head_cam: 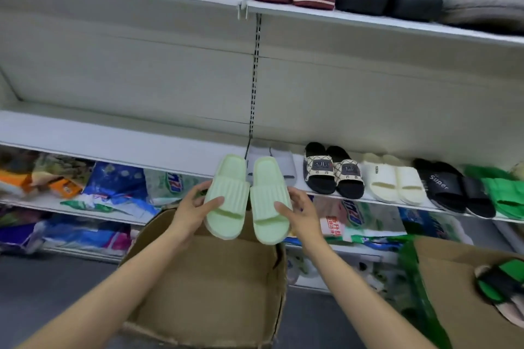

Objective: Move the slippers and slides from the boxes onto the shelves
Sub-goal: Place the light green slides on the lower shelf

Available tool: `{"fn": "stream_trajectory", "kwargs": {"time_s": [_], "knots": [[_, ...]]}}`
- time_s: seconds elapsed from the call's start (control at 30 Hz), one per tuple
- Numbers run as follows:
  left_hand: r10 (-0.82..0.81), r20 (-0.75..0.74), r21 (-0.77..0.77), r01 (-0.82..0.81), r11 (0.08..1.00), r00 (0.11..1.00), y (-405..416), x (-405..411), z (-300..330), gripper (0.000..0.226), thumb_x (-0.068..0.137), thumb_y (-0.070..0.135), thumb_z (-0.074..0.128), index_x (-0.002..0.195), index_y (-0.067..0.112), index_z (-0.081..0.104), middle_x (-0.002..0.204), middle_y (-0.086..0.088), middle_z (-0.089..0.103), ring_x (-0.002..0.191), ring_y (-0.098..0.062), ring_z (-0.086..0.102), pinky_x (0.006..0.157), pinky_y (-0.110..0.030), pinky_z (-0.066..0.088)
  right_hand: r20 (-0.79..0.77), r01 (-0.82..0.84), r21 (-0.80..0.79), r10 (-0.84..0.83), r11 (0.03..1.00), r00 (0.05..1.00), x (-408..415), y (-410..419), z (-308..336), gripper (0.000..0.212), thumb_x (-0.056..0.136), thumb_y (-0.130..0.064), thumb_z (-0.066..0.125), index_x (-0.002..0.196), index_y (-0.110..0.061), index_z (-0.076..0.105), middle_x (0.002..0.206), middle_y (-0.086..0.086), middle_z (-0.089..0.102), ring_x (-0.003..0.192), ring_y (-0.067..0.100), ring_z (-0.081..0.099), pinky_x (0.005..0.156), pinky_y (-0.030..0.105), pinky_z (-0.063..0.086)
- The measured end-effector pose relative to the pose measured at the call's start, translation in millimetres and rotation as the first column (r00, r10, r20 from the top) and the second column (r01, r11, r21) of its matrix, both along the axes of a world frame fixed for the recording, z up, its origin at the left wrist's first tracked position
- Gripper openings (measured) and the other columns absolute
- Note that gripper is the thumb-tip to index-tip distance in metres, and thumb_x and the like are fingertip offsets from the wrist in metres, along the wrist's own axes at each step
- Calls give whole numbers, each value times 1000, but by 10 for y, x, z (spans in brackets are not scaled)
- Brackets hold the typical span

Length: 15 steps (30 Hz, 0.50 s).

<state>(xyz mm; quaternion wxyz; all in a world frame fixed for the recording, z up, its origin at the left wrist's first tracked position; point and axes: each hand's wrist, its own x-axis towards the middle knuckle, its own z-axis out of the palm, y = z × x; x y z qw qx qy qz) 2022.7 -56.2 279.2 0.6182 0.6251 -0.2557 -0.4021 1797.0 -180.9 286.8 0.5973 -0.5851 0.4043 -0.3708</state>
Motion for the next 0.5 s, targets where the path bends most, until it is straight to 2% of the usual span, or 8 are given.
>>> {"fn": "stream_trajectory", "kwargs": {"time_s": [0.07,0.13,0.27,0.33,0.4,0.5], "knots": [[-48,-7,11,48,999,999,-13,258,8,84,56,43,91,132,26,58,118,-4,73,105,-21,72,93,-44,57,13,54,31,-54,998,998,214,58,-71,38,84,2,74,118,-8,60,113,3,68,95,7,67,79,20,56],[-83,-9,21,83,996,997,-26,481,23,88,52,46,90,132,27,58,119,-3,72,106,-22,71,94,-46,57,5,108,50,-109,993,994,424,131,-158,44,83,-2,76,124,-7,60,118,6,69,102,16,69,85,26,57],[-131,-26,58,132,990,991,-54,798,7,63,75,25,87,132,25,59,123,-4,69,107,-23,69,93,-44,57,0,198,74,-199,977,980,725,279,-227,46,83,-2,76,125,-5,60,120,10,69,107,23,68,95,41,56],[-152,-51,66,155,986,987,-87,913,-5,69,67,33,91,129,28,61,122,0,70,106,-21,70,91,-42,57,-32,215,78,-213,974,977,817,307,-247,45,84,-7,77,125,-8,59,119,7,68,102,21,69,91,39,57],[-164,-58,62,167,984,985,-119,1006,-3,72,60,39,93,124,30,63,120,4,71,108,-19,70,90,-40,57,-41,209,82,-206,974,978,888,279,-269,40,84,-6,76,121,-12,59,118,5,67,98,14,68,86,31,58],[-166,-68,42,169,985,984,-165,1100,-65,71,60,41,93,123,32,64,121,6,71,110,-19,69,94,-45,56,-20,186,107,-185,977,982,986,194,-295,37,85,-1,73,117,-14,58,114,4,67,96,12,66,83,28,56]]}}
